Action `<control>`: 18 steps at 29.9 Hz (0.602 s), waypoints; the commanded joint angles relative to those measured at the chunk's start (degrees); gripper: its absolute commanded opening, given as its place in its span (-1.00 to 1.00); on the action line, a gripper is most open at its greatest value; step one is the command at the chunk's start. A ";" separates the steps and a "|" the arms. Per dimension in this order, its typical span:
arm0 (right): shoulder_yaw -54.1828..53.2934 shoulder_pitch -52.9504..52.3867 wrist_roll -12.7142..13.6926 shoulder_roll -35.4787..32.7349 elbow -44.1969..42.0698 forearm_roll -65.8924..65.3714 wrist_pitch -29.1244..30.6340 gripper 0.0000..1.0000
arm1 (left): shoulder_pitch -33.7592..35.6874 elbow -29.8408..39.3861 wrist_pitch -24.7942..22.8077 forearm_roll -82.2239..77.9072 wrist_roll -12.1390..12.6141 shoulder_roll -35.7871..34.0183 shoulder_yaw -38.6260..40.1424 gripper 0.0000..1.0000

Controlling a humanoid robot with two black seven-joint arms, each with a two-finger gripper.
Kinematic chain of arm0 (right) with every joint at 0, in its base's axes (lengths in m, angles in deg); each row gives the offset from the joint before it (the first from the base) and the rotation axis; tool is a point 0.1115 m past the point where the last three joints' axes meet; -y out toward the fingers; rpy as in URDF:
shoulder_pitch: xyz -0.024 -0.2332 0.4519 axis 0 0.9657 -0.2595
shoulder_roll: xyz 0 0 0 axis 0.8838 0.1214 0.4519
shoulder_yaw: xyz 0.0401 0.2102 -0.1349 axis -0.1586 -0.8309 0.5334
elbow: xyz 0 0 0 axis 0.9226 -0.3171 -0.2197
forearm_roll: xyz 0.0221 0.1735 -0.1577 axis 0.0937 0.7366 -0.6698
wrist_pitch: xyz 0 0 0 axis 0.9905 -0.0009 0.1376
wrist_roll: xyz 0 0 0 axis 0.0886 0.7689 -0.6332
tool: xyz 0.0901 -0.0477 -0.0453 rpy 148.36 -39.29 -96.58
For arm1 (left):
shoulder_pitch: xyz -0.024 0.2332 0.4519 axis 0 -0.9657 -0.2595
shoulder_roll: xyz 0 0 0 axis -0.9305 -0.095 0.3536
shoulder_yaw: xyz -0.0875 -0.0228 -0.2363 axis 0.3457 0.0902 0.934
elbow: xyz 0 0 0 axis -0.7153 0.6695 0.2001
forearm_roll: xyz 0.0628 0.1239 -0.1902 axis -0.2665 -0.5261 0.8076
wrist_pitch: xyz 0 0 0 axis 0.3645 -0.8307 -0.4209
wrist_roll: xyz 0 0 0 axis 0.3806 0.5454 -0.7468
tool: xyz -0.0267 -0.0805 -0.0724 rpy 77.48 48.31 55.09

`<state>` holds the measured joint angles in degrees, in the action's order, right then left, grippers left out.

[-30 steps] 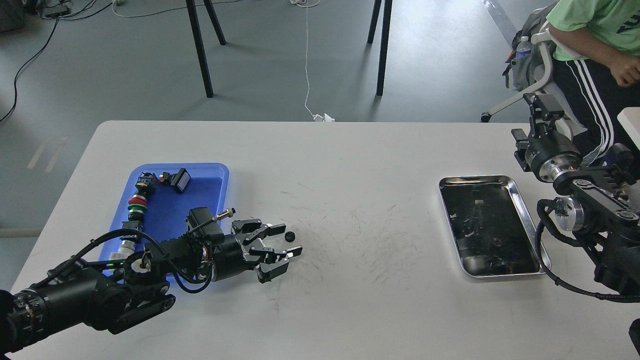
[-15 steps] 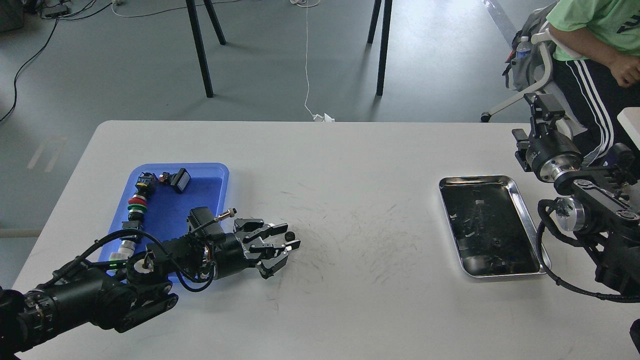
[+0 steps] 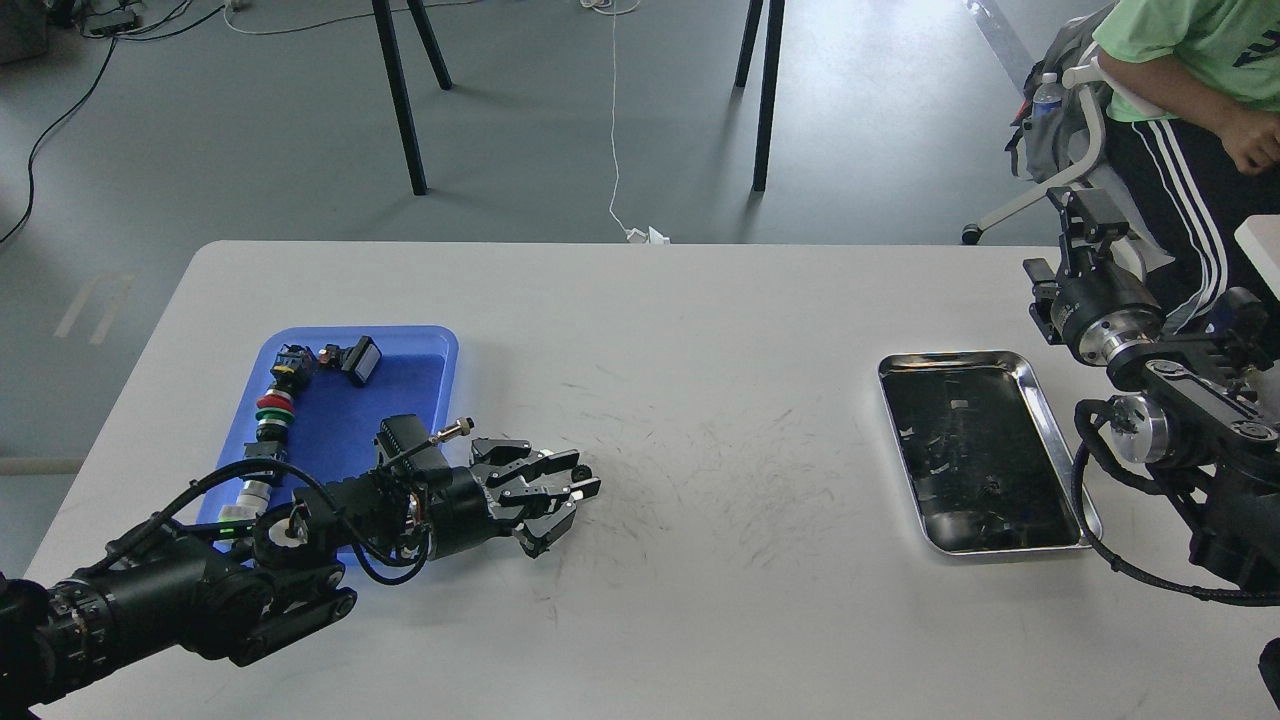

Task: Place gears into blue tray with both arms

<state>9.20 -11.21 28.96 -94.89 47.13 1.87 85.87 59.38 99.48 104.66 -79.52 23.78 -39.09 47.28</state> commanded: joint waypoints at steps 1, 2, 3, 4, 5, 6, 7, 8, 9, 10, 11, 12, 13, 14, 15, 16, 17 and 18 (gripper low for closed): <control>0.00 0.00 0.00 0.00 0.00 0.01 0.00 0.84 | -0.02 -0.03 0.00 0.00 0.00 0.07 0.00 -0.29; 0.00 0.00 0.00 -0.09 0.00 0.01 0.00 0.84 | -0.02 -0.03 0.00 0.00 0.00 0.07 0.00 -0.32; 0.00 0.00 0.00 -0.09 0.00 0.01 0.00 0.84 | -0.02 -0.12 0.00 0.00 0.00 0.07 0.00 -0.34; 0.00 0.00 0.00 -0.09 0.00 0.01 0.00 0.84 | -0.02 -0.12 0.00 0.00 0.00 0.16 0.00 -0.34; 0.00 0.00 0.00 -0.09 -0.09 0.01 0.00 0.84 | -0.10 -0.04 0.00 0.00 0.00 0.07 0.00 -0.34; 0.00 0.00 0.00 0.00 -0.09 0.01 0.00 0.84 | -0.10 -0.03 0.00 -0.08 0.00 0.16 0.00 -0.34; 0.00 0.00 0.00 0.00 -0.09 0.01 0.00 0.84 | -0.10 -0.03 0.00 0.00 0.00 0.16 0.00 -0.34; 0.00 0.00 0.00 0.00 -0.18 0.01 0.00 0.84 | -0.10 -0.03 0.00 -0.08 0.00 0.16 0.00 -0.37; 0.00 0.00 0.00 0.00 -0.44 0.01 0.00 0.84 | -0.10 -0.03 0.00 0.00 0.00 0.16 0.00 -0.42; 0.00 0.00 0.00 0.00 -0.61 0.01 0.00 0.84 | -0.10 -0.12 0.00 0.00 0.00 0.16 -0.09 -0.42; 0.00 0.00 0.00 0.09 -0.70 0.01 0.00 0.84 | -0.10 -0.12 0.00 -0.08 0.00 0.16 0.00 -0.46; 0.00 0.00 0.00 0.09 -0.70 0.01 0.09 0.84 | -0.19 -0.04 0.00 0.00 0.00 0.16 0.00 -0.51; 0.00 0.00 0.00 0.09 -0.70 0.01 0.09 0.84 | -0.19 -0.03 0.00 0.00 0.00 0.16 0.00 -0.52; 0.00 0.00 0.00 0.09 -0.70 0.01 0.09 0.84 | -0.19 -0.03 0.00 0.00 0.00 0.16 0.00 -0.53; 0.08 0.00 0.00 0.09 -0.79 0.01 0.09 0.84 | -0.19 0.05 0.00 0.00 0.00 0.16 0.00 -0.58; 0.08 0.00 0.00 0.09 -0.79 0.01 0.09 0.84 | -0.11 0.05 0.00 0.00 0.00 0.16 0.00 -0.59; 0.00 0.00 0.00 0.09 -0.79 0.01 0.09 0.84 | -0.02 0.14 0.00 0.00 0.00 0.16 0.09 -0.61; 0.08 0.00 0.00 0.09 -0.79 0.01 0.09 0.84 | 0.16 0.40 0.00 0.00 0.00 0.16 0.09 -0.67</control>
<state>9.22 -11.21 28.96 -94.81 46.36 1.87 85.96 59.21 99.53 104.67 -79.55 23.78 -38.92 47.27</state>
